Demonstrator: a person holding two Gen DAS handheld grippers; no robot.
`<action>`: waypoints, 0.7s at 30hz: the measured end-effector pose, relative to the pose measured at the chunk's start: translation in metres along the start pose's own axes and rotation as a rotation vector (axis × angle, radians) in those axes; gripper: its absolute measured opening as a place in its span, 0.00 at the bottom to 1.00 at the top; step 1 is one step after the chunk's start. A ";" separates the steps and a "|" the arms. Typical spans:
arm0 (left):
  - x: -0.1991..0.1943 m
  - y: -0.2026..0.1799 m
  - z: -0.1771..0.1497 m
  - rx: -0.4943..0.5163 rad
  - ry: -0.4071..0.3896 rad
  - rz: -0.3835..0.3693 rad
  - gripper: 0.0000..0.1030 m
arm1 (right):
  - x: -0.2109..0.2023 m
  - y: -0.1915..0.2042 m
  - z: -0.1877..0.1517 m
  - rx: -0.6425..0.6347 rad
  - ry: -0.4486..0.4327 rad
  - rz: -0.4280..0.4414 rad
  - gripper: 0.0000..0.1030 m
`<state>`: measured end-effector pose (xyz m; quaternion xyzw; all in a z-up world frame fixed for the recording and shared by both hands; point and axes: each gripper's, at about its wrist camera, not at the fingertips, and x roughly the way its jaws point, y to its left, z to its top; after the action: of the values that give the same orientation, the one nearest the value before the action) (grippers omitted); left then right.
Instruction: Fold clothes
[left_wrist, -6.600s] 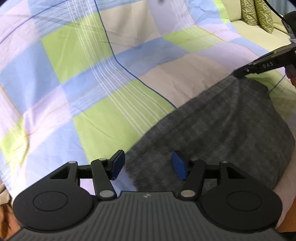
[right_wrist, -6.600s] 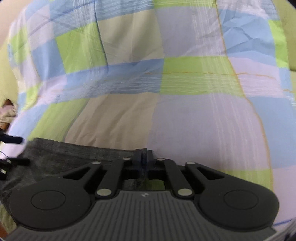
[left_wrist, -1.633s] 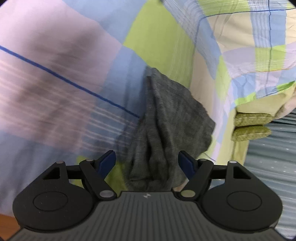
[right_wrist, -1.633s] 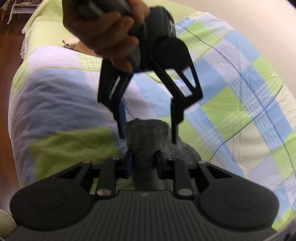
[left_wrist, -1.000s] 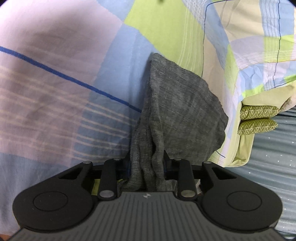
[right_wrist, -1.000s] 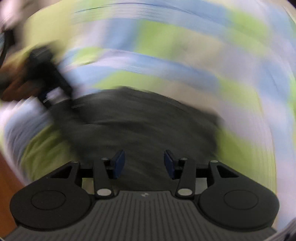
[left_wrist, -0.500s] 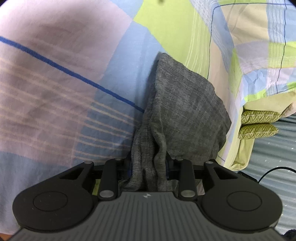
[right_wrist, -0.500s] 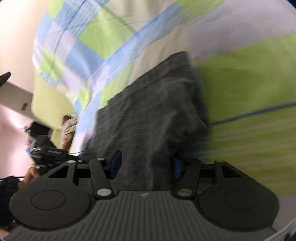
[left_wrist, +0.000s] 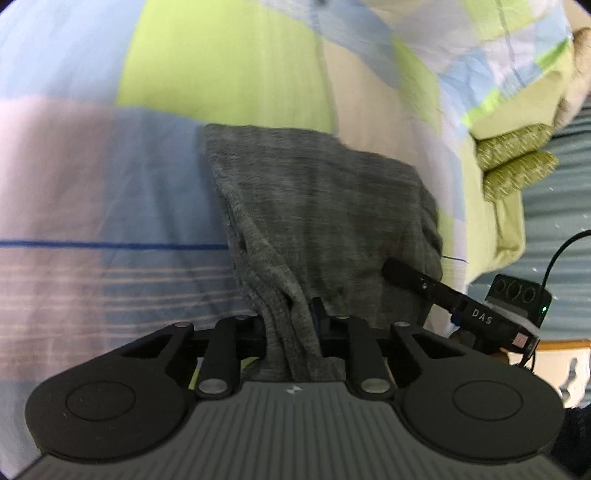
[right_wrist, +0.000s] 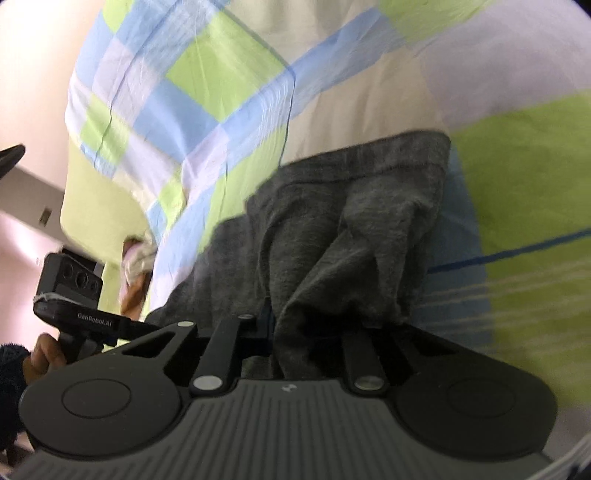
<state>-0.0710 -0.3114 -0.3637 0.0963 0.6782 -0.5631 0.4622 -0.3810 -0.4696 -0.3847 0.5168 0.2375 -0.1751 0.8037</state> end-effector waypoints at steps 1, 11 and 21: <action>-0.001 -0.011 0.004 0.034 0.011 -0.003 0.18 | -0.011 0.002 -0.003 0.027 -0.027 -0.004 0.12; 0.070 -0.180 0.012 0.439 0.305 -0.091 0.19 | -0.175 -0.002 -0.084 0.314 -0.389 -0.188 0.12; 0.271 -0.426 -0.142 0.830 0.722 -0.297 0.19 | -0.416 -0.028 -0.266 0.628 -0.826 -0.550 0.12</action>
<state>-0.5725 -0.4438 -0.2846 0.3598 0.5214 -0.7727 0.0403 -0.7924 -0.2224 -0.2655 0.5382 -0.0333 -0.6262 0.5632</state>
